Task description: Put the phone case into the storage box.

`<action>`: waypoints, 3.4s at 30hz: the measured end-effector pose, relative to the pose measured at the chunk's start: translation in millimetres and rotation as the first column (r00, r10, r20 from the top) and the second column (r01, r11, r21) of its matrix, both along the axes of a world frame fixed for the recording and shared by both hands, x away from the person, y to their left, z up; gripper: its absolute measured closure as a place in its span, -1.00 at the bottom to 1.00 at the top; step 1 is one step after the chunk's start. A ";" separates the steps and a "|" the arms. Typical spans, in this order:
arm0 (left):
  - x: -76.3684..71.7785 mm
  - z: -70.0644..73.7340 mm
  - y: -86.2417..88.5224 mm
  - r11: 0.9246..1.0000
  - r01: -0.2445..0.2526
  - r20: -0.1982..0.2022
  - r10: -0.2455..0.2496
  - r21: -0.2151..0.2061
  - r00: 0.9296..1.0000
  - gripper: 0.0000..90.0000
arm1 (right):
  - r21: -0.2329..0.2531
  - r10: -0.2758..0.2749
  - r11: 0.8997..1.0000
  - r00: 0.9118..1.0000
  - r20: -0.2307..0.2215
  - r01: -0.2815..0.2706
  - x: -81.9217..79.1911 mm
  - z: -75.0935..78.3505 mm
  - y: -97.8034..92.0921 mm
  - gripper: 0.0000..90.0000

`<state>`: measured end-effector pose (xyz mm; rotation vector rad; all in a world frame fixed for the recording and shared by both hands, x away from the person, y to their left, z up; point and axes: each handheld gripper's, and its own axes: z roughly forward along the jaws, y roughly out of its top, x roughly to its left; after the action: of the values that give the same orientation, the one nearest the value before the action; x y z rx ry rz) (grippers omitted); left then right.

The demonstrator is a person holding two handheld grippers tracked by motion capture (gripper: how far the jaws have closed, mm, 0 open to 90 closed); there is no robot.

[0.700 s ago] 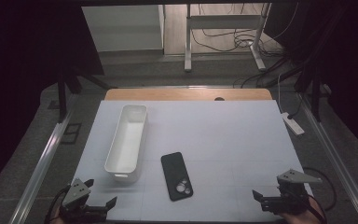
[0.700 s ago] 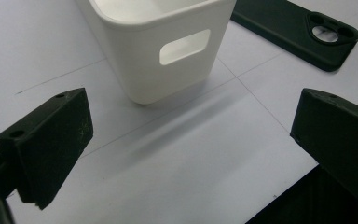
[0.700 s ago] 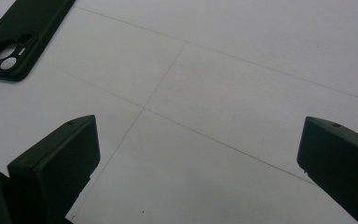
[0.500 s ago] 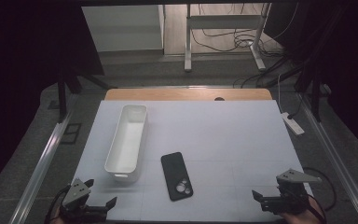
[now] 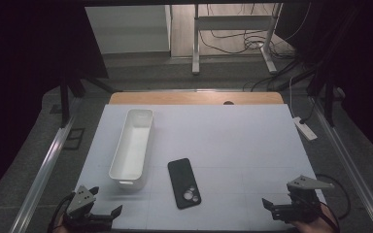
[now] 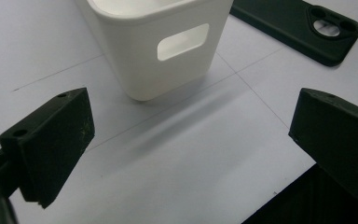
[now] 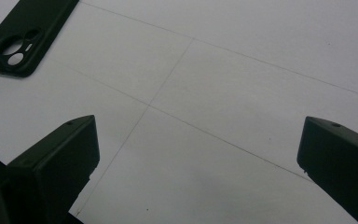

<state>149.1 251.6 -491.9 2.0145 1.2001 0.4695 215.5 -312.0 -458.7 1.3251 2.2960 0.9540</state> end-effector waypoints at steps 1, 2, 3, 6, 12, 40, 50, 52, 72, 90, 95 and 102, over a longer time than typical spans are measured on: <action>0.1 0.0 -0.3 1.000 0.001 0.000 -0.001 0.003 1.000 -0.99 | -0.001 0.004 1.000 1.000 -0.001 -0.004 0.0 0.0 0.2 -1.00; 0.0 0.0 -0.5 1.000 0.003 -0.001 -0.003 0.004 1.000 -0.99 | -0.002 0.010 1.000 1.000 -0.004 -0.010 -0.2 0.0 1.0 -1.00; 0.0 -0.1 -0.7 1.000 0.003 0.000 -0.003 0.005 1.000 -0.99 | -0.005 0.014 1.000 1.000 -0.005 -0.014 -0.1 -0.1 1.4 -1.00; 0.0 -0.1 -0.7 1.000 0.003 0.000 -0.003 0.005 1.000 -0.99 | -0.008 0.018 1.000 1.000 -0.014 -0.019 0.9 -0.4 2.0 -1.00; 0.1 -0.1 -0.6 1.000 0.004 -0.001 -0.004 0.004 1.000 -0.98 | 0.003 0.043 0.999 0.999 -0.009 -0.043 2.2 0.1 4.8 -1.00; 0.0 -0.1 1.1 1.000 0.009 0.001 -0.009 -0.014 1.000 -0.99 | 0.035 0.189 0.982 0.982 -0.018 -0.188 30.9 0.1 31.8 -1.00; 0.5 -0.2 1.3 1.000 0.007 -0.003 -0.007 -0.013 1.000 -0.99 | 0.022 0.217 0.976 0.976 -0.010 -0.217 41.0 0.9 43.3 -1.00; 0.6 -0.3 1.3 1.000 0.005 -0.003 -0.005 -0.016 1.000 -0.99 | 0.014 0.224 0.975 0.975 -0.012 -0.223 44.0 1.0 46.3 -1.00; 0.8 -0.3 2.0 1.000 0.006 -0.006 -0.007 -0.023 1.000 -0.99 | 0.028 0.305 0.952 0.951 -0.044 -0.304 58.2 -1.1 81.8 -1.00; 0.8 -0.4 2.2 1.000 0.006 -0.006 -0.006 -0.025 1.000 -0.99 | -0.005 0.362 0.932 0.931 -0.057 -0.362 64.5 1.5 107.2 -1.00; 0.8 -0.4 2.2 1.000 0.006 -0.006 -0.006 -0.024 1.000 -0.99 | -0.015 0.377 0.925 0.924 -0.062 -0.379 66.5 1.4 115.6 -1.00; 0.8 -0.4 2.2 1.000 0.007 -0.006 -0.007 -0.025 1.000 -0.99 | -0.029 0.397 0.916 0.915 -0.066 -0.400 69.9 0.0 124.9 -1.00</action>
<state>149.9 253.8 -492.3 2.0000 1.1972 0.4431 285.5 -187.1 -458.7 0.8904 2.6780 0.9870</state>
